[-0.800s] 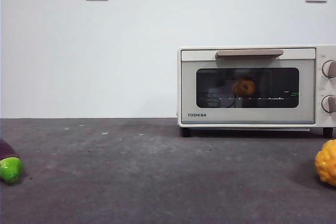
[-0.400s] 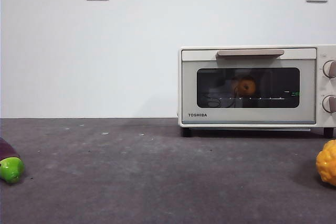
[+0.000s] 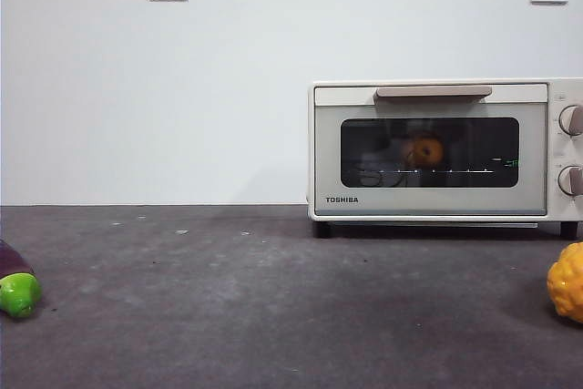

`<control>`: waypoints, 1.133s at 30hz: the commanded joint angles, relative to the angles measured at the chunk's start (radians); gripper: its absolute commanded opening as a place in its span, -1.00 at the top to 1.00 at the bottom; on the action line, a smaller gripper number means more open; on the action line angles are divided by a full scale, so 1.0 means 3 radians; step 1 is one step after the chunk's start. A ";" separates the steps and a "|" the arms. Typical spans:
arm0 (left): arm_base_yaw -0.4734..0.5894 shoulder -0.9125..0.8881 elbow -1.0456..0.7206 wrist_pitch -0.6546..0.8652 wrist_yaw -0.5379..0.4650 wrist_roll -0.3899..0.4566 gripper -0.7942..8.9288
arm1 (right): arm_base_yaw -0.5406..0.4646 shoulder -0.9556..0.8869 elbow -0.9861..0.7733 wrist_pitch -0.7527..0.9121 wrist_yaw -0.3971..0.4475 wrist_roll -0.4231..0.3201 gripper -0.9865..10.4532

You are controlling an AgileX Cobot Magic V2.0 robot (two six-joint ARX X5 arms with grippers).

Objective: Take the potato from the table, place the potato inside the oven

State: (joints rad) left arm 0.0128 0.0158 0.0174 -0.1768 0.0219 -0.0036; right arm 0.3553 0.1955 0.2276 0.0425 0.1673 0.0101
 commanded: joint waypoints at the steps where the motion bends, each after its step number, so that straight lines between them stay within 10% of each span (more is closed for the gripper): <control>1: 0.0005 0.0001 -0.0033 0.0039 0.0017 0.0011 0.84 | -0.0253 -0.0140 -0.0046 -0.0253 -0.0038 -0.0024 0.82; 9: 0.0005 0.0001 -0.0033 0.0039 0.0017 0.0010 0.84 | -0.0858 -0.0215 -0.0221 -0.0437 -0.0421 -0.0048 0.82; 34: 0.0005 0.0036 -0.0032 0.0038 0.0017 0.0011 0.84 | -0.0884 -0.0627 -0.0712 -0.0758 -0.0529 -0.0134 0.82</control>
State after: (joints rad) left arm 0.0128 0.0261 0.0174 -0.1726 0.0219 -0.0036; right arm 0.0914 0.0105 0.0223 -0.1886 0.0044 -0.0311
